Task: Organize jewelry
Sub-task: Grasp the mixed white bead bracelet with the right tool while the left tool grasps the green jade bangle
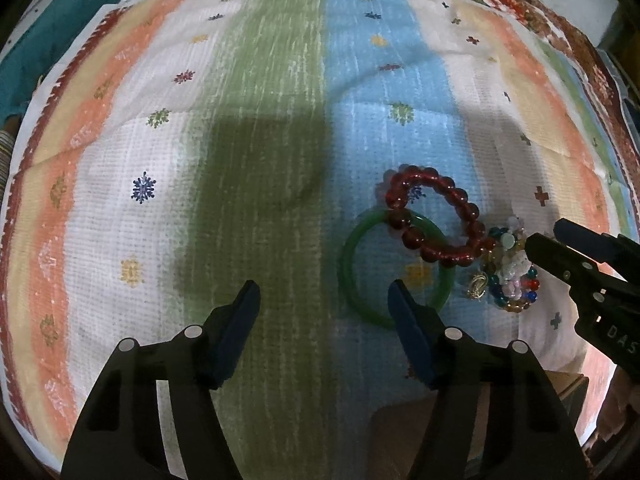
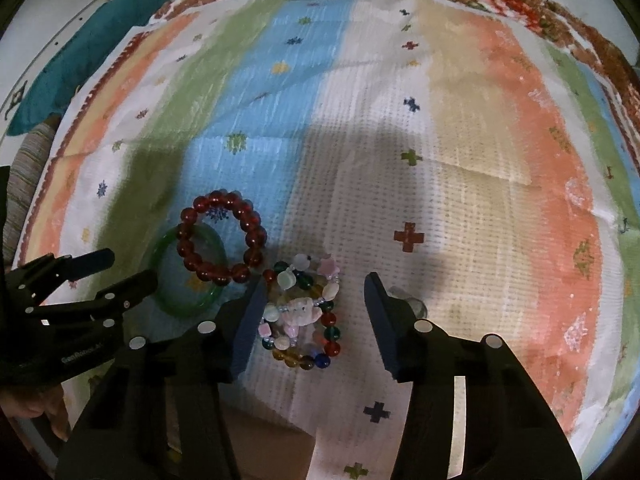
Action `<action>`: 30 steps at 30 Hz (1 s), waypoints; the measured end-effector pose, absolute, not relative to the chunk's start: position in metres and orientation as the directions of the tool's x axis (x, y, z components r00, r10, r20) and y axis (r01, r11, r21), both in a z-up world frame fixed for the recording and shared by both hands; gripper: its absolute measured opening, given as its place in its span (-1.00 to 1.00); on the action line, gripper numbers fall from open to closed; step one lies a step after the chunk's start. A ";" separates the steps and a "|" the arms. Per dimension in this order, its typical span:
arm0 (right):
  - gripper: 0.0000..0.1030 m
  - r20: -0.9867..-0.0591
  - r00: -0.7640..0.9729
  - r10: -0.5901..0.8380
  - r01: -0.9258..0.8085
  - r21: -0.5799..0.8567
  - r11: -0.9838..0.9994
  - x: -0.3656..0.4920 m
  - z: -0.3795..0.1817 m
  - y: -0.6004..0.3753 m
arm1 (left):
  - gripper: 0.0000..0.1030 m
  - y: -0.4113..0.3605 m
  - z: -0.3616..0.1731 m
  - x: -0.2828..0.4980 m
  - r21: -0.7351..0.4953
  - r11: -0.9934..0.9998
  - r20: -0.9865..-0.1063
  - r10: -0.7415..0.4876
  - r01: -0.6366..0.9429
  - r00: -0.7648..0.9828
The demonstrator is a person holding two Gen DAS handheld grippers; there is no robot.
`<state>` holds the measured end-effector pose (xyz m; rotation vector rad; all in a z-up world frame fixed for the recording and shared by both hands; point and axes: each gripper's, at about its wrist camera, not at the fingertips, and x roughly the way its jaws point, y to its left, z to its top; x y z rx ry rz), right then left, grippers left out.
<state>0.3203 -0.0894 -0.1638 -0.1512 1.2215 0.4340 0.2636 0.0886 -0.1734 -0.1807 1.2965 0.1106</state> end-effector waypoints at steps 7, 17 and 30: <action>-0.34 -0.936 0.245 0.253 -0.412 0.136 0.901 0.329 -0.173 -0.084 | 0.05 0.088 -0.180 0.268 -0.055 0.985 -0.966 -0.011 -0.163 0.259; -0.52 -0.936 0.217 0.279 -0.416 0.169 0.893 0.336 -0.183 -0.080 | -0.23 0.087 -0.187 0.278 -0.039 0.989 -0.966 -0.001 -0.143 0.260; -0.87 -0.931 0.232 0.281 -0.426 0.163 0.890 0.331 -0.180 -0.081 | -0.84 0.084 -0.188 0.275 -0.025 0.990 -0.964 0.014 -0.140 0.267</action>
